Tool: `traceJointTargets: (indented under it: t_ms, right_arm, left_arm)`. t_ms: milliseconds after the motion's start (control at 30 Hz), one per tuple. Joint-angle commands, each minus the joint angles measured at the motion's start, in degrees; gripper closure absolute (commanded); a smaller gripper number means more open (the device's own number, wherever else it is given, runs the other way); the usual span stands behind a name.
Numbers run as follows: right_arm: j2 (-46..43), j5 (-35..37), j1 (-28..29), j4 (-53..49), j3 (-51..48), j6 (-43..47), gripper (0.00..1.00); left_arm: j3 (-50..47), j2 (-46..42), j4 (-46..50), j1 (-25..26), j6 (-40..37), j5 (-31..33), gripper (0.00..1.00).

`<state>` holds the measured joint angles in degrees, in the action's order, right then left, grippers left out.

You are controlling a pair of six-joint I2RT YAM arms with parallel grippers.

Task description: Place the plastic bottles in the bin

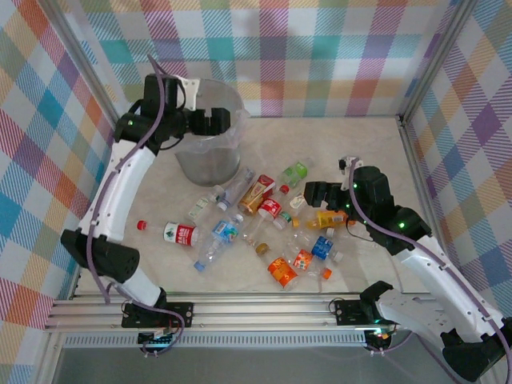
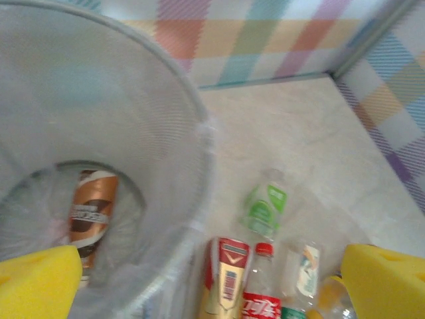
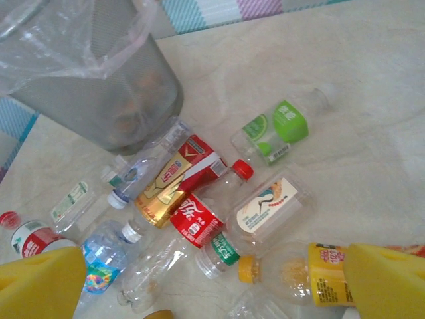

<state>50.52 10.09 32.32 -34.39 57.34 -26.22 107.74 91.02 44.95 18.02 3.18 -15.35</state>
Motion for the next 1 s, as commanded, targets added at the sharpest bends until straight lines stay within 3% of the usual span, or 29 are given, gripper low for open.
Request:
traceJointTargets:
  t_ms: [0, 300, 533, 767, 967]
  right_arm:
    - [-0.2, 4.5, -0.1, -3.9, 0.3, -5.0, 0.03]
    - [3.9, 8.9, -0.6, -12.4, 1.8, -14.0, 0.08]
    - [6.3, 9.1, -3.9, -19.8, 0.3, -20.7, 0.15]
    - [4.8, 7.6, -10.2, -25.0, -4.5, -27.3, 0.16]
    - [1.3, 1.3, -16.9, -25.8, -9.0, -31.9, 0.12]
  left_arm:
    - [-5.5, -5.7, -6.7, 3.9, -1.0, -6.1, 0.00]
    - [-19.6, -13.3, -17.4, 12.8, 1.0, -18.3, 0.00]
    - [-30.0, -15.3, -26.0, 17.6, 4.6, -19.8, 0.00]
    - [-29.9, -15.4, -20.7, 23.8, -0.4, -13.0, 0.00]
    - [-29.9, -13.8, -21.0, 25.9, 0.3, -14.0, 0.00]
